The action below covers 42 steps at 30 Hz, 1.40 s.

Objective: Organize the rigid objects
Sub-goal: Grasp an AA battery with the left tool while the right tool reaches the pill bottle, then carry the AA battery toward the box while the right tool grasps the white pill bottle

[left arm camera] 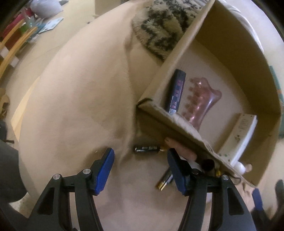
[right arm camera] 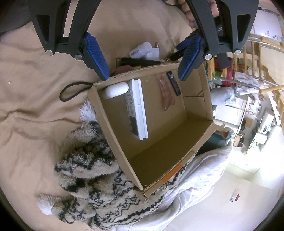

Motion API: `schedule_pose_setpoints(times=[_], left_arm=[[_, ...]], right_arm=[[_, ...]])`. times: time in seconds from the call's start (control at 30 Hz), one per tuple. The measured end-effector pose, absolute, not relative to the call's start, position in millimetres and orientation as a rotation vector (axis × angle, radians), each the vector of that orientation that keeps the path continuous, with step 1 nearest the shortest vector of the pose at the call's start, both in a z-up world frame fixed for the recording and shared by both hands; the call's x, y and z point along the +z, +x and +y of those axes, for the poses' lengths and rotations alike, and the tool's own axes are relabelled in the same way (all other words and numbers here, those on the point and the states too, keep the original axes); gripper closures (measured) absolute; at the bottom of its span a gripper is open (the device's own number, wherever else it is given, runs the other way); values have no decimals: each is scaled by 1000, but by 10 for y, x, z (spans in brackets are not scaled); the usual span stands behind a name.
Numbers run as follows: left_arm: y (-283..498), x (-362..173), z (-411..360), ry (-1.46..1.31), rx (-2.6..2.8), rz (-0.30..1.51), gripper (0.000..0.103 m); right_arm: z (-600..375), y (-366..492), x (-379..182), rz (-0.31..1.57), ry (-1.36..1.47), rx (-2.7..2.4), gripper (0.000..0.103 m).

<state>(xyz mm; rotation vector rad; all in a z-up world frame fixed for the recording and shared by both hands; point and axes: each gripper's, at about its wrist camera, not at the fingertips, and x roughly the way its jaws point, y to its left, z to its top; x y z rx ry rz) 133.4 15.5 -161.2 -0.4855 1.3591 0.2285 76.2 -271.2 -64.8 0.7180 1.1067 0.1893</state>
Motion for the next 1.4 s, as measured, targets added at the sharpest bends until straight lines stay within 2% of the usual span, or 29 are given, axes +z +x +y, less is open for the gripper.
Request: schedule_pose_setpoints(times=[0.47,0.53,0.57,0.87,1.13,1.2,1.4], left_arm=[[1535,-1754,-303,-311,341,1380,43],[1529,-1754,-352,-287,345,1362,61],[1528,-1753,-366,-280,342,1361,63],[1619,-1596,-164,-222,232,1390,64],[1459,-1093,65,-67,107,1365,64],[1394,-992,119,-49,90,1342,64],[1219,-976,300,-68,88,1323,64]], right_arm=[[-2633,812,-779,1175,782,242,19],[-2626,796,-786,1182,774,240,19],[-2629,793,-785,1183,771,237,19],[-2584,748,-854,1227,746,248,19],[-2246,779,-1196,1394,727,349,19],[-2122,799,-1247,1416,699,378,26],[-1803,889,-1443,1463,548,354,30]])
